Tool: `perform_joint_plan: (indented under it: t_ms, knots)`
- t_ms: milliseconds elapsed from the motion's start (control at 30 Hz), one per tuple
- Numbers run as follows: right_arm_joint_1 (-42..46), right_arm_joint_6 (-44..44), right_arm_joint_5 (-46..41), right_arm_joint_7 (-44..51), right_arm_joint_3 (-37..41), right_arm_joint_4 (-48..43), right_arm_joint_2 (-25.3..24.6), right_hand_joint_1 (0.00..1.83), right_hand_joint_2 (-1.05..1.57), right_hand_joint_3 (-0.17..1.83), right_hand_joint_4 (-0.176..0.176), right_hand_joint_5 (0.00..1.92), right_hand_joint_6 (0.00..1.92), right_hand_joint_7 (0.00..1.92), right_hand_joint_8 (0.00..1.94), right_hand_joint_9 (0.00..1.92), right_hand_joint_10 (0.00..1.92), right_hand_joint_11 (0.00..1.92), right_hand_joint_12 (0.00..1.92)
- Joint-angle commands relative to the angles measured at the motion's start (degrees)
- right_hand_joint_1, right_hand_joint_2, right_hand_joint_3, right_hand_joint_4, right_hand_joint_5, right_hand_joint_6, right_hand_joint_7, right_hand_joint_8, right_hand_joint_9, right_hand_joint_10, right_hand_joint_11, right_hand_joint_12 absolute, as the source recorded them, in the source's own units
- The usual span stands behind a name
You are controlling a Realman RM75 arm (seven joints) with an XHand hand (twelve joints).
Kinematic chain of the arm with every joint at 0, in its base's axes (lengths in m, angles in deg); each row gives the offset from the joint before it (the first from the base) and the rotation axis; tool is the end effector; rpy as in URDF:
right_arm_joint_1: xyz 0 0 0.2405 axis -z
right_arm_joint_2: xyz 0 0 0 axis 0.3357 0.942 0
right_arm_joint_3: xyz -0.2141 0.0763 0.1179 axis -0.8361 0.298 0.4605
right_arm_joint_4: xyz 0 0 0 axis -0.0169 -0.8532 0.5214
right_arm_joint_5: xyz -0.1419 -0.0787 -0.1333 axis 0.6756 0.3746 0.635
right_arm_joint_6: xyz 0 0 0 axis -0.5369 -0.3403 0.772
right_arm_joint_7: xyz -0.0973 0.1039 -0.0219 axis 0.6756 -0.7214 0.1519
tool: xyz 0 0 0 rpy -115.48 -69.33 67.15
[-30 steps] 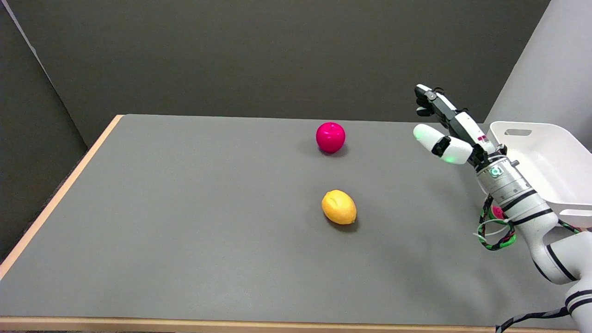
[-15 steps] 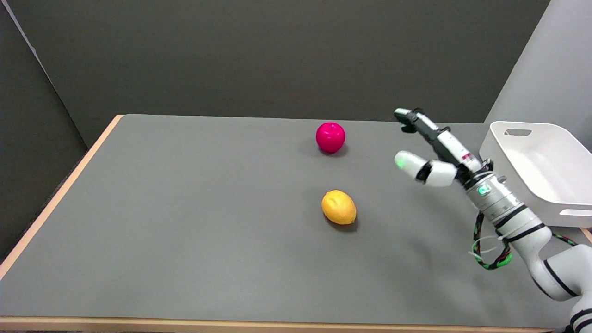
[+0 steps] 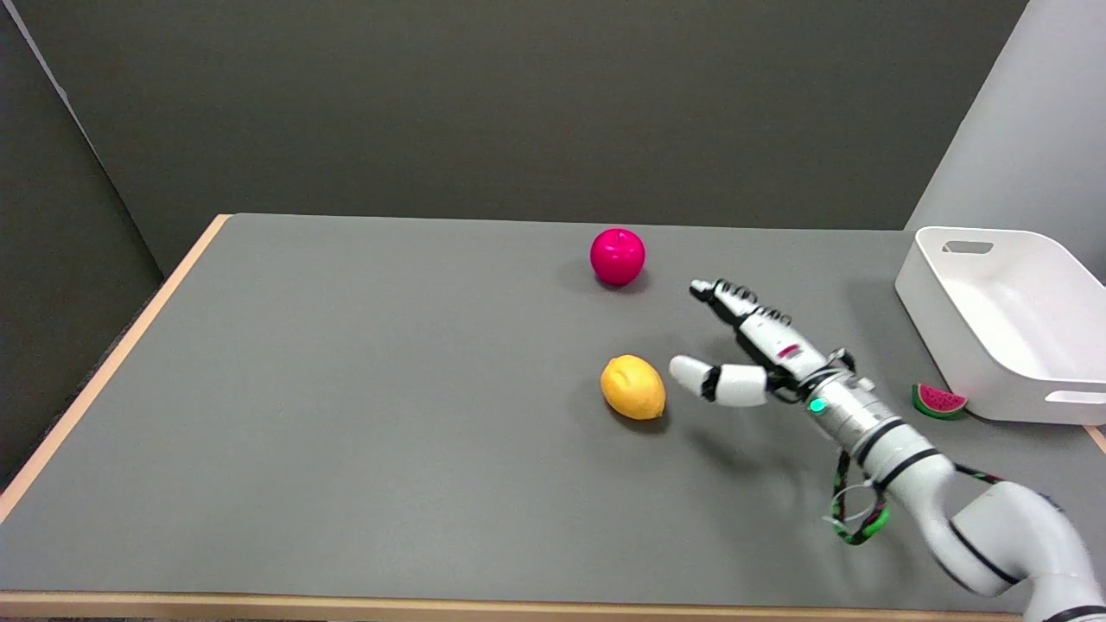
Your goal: Pick up the lemon.
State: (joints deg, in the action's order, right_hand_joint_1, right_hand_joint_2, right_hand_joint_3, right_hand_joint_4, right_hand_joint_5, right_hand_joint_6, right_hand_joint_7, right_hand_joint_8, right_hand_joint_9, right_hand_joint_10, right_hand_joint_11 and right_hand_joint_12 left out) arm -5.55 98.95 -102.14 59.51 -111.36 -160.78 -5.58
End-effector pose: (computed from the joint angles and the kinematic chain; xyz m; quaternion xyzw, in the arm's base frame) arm -0.3005 -0.2765 0.3893 0.6903 -0.2287 0.1818 0.6619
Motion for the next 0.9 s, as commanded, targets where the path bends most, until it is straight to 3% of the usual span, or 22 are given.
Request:
perform_joint_plan:
  t_ms: [33,233,300,500,800,900]
  knots:
    - [-2.7,-21.7,0.4,12.0,-13.7,-3.9,-4.3,0.38,0.61,0.79,-0.176,0.0,0.14,0.0,0.0,0.0,0.0,0.0,0.0]
    - [-2.3,-21.0,0.4,12.0,-14.8,-6.4,-4.3,0.38,0.61,0.76,-0.176,0.0,0.12,0.0,0.0,0.0,0.0,0.0,0.0]
    - [-1.6,-20.1,0.4,12.0,-14.6,-7.2,-4.3,0.39,0.68,0.62,-0.176,0.0,0.13,0.0,0.0,0.0,0.0,0.0,0.0]
    - [1.4,-19.0,0.1,14.2,-12.9,-11.6,-4.5,0.39,0.69,0.62,-0.176,0.0,0.11,0.0,0.0,0.0,0.0,0.0,0.0]
    - [3.9,-14.3,0.0,14.3,-12.0,-15.5,-4.0,0.39,0.68,0.62,-0.176,0.0,0.11,0.0,0.0,0.0,0.0,0.0,0.0]
    - [3.2,-14.1,0.0,14.0,-12.5,-13.7,-3.7,0.37,0.6,0.79,-0.176,0.0,0.11,0.0,0.0,0.0,0.0,0.0,0.0]
